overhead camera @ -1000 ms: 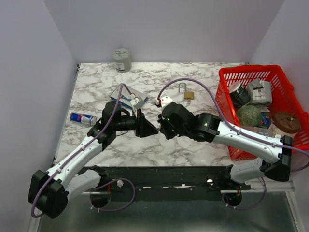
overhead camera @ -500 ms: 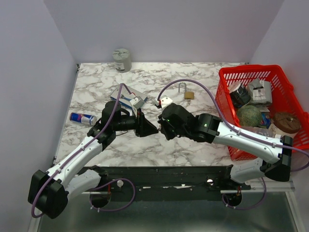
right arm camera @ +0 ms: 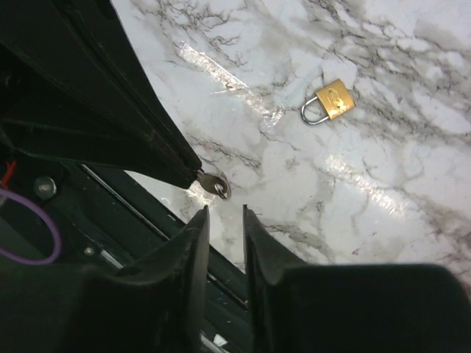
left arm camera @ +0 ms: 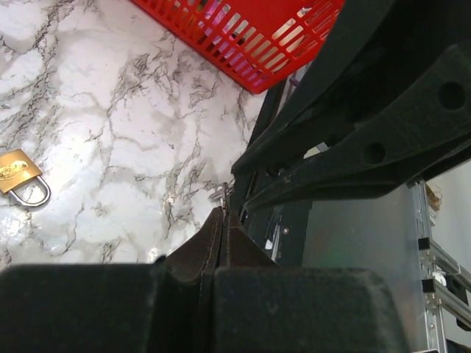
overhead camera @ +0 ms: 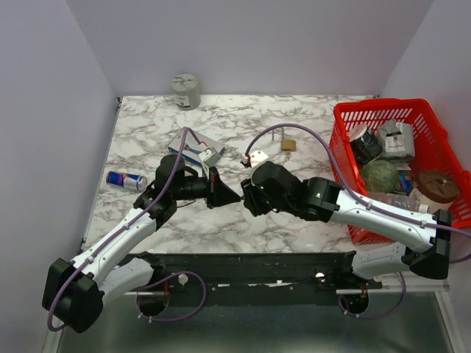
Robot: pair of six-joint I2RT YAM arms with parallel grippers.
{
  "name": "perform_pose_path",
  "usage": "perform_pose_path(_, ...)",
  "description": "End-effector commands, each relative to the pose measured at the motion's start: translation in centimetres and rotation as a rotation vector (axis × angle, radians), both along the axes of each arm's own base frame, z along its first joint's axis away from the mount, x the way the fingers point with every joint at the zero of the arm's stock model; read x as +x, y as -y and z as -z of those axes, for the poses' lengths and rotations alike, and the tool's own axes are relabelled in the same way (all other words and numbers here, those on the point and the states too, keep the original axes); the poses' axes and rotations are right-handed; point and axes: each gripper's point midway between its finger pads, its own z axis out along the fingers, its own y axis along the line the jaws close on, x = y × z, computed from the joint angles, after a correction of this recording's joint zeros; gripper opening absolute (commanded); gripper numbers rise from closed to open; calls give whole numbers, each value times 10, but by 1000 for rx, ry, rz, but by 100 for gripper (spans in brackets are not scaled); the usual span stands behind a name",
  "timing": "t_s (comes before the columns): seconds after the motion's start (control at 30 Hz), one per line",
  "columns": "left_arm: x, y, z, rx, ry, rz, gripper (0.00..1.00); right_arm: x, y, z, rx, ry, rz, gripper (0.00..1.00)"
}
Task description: Unlock with the key
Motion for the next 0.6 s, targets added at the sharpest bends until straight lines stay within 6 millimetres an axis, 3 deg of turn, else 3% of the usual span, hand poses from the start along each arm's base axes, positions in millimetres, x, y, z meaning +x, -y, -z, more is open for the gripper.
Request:
perform_pose_path(0.0, -9, 1, -7, -31, 67, 50, 0, -1, 16, -27, 112, 72, 30, 62)
perform_pose_path(0.07, -12, 2, -8, -33, 66, 67, 0, -3, 21, -39, 177, 82, 20, 81)
perform_pose_path(0.13, -19, 4, -8, -38, 62, 111, 0, -11, 27, -52, 272, 78, -33, 85)
perform_pose_path(0.33, -50, 14, -5, -36, 54, 272, 0, -37, 29, -74, 426, 44, -208, 73)
perform_pose_path(0.57, -78, 22, -1, -11, 67, 400, 0, -58, 11, -50, 406, -85, -339, 56)
